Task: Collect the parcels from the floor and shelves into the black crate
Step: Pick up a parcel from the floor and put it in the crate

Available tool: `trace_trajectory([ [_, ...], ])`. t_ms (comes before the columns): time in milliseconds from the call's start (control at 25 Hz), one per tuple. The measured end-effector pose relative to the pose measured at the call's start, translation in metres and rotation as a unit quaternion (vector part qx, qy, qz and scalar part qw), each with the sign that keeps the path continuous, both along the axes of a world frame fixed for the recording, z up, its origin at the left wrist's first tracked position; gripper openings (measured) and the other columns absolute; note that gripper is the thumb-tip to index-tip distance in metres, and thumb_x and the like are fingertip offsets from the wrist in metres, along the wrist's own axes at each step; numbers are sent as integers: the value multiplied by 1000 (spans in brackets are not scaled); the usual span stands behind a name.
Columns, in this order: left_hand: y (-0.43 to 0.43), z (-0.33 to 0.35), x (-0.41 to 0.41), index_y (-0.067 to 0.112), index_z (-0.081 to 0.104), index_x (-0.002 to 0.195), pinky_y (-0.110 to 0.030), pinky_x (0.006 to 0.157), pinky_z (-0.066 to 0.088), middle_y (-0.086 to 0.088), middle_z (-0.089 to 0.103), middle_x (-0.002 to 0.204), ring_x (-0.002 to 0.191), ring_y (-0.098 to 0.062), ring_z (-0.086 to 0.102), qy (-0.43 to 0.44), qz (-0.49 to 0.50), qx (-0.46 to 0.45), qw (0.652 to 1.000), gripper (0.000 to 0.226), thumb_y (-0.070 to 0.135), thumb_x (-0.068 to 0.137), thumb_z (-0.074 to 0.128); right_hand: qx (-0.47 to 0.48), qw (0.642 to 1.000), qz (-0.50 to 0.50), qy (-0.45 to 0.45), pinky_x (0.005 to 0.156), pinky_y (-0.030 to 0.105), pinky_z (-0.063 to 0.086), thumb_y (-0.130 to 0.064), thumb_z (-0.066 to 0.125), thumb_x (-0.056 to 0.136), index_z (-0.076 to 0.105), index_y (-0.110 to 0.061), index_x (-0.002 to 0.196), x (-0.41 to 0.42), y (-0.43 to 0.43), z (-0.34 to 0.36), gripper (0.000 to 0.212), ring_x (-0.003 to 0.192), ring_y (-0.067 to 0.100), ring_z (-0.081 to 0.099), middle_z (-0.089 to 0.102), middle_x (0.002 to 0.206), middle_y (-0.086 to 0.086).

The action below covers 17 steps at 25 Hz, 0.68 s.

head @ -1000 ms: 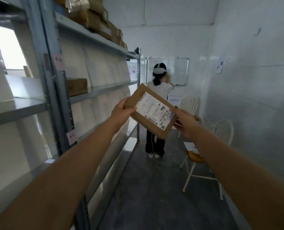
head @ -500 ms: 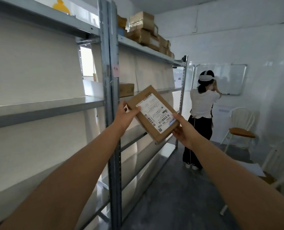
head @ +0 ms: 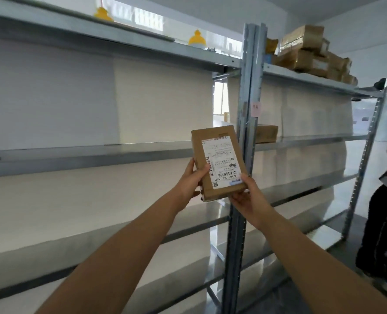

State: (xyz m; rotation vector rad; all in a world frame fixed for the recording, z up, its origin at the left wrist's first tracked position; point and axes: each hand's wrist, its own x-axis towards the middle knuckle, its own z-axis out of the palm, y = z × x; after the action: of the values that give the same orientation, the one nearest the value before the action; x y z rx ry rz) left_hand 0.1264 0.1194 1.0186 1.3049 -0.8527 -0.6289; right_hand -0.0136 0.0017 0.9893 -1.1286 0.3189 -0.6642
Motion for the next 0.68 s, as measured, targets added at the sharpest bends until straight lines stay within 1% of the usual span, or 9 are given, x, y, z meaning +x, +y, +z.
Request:
trace_trajectory([
  [160,73,10,48,36,32,140,-50,98,46,-1,63,121,110,-25,60,-3,76,-16,997,52,38,92,52,-83,991,59,88,99,40,38,-49,54,86,54,-27,116,64,45,9,38,119,26,48,54,126,7],
  [240,113,14,76,38,32,140,-46,96,48,0,63,122,109,-24,60,-12,118,-13,993,53,40,92,52,-116,983,102,102,104,43,31,-53,51,86,51,-30,116,102,74,16,38,122,24,44,51,130,4],
  [280,132,17,89,38,30,142,-45,95,48,0,62,124,110,-23,60,-13,133,-10,991,55,41,91,52,-126,980,121,98,105,43,29,-53,50,87,52,-32,114,121,89,20,34,122,23,45,52,129,2],
  [320,152,19,100,39,28,143,-43,93,49,1,61,126,111,-22,60,-15,149,-6,989,58,42,91,53,-130,977,142,88,104,42,31,-51,49,88,55,-33,110,140,104,23,29,120,22,48,56,127,1],
  [360,176,21,114,40,27,143,-40,89,50,2,60,128,111,-19,60,-21,171,-3,985,59,43,90,53,-127,975,166,74,100,39,36,-49,50,88,57,-34,108,161,124,27,26,116,20,53,61,124,0],
  [440,226,24,139,41,28,142,-34,82,51,4,60,128,110,-16,60,-30,213,-2,977,58,44,90,53,-127,968,211,51,87,32,45,-47,51,89,62,-35,107,203,167,32,24,109,16,60,68,117,-4],
  [480,252,23,150,41,29,142,-34,82,51,4,60,128,110,-16,60,-32,234,-3,972,58,44,90,53,-131,963,232,42,85,31,47,-47,51,88,63,-36,108,222,190,33,25,108,15,62,70,114,-6],
  [600,326,16,178,38,33,141,-42,91,50,2,61,127,112,-20,60,-36,292,4,956,56,42,90,54,-144,948,283,29,87,34,50,-47,52,88,62,-35,111,270,258,27,27,104,16,63,72,108,-7],
  [680,372,12,190,33,38,140,-45,93,51,-2,65,122,108,-23,63,-37,316,13,948,54,39,90,55,-147,938,314,18,82,33,54,-48,52,88,61,-35,110,297,298,24,27,99,17,65,73,103,-6],
])
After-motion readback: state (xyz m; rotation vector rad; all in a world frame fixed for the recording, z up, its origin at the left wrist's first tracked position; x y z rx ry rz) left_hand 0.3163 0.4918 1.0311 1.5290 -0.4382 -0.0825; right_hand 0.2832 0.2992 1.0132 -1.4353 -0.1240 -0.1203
